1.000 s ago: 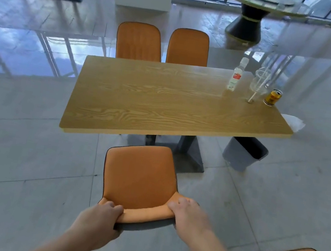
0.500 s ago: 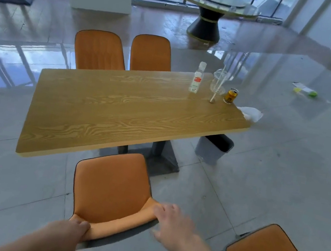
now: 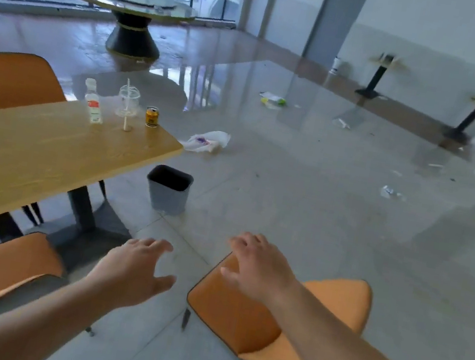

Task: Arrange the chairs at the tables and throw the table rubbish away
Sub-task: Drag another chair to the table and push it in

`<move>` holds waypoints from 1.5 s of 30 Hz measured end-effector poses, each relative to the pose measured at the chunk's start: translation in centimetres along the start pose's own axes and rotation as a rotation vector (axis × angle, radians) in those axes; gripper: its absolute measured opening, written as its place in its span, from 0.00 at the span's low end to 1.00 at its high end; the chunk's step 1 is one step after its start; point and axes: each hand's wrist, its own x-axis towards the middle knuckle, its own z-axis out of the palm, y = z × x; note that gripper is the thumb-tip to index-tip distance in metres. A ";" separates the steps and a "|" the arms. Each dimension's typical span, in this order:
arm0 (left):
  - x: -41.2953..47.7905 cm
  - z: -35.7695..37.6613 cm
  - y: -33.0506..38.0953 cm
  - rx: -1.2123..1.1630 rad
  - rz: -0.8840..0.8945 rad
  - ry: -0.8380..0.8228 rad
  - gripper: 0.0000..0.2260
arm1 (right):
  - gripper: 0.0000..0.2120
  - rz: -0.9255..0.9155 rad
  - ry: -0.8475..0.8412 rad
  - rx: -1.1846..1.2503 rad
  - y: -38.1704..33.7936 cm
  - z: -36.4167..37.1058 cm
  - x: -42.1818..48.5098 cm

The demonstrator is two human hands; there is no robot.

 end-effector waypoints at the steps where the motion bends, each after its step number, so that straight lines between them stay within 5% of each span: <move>1: 0.5 1.2 4.0 -0.011 0.018 -0.002 0.33 | 0.29 0.021 0.016 0.001 2.7 0.0 -2.4; 7: 3.1 9.7 25.2 -0.069 0.065 -0.059 0.35 | 0.27 0.178 -0.038 -0.003 19.3 2.1 -16.2; 13: 4.6 17.2 35.3 -0.067 0.070 -0.188 0.34 | 0.31 0.272 -0.118 0.020 29.3 4.8 -20.0; 30: 18.2 26.7 44.0 -0.152 -0.097 -0.185 0.38 | 0.29 -0.061 -0.383 -0.068 47.6 10.9 -13.5; 45: 8.5 31.1 50.5 -0.170 -0.664 -0.173 0.40 | 0.24 -0.493 -0.478 -0.014 52.6 15.4 -9.7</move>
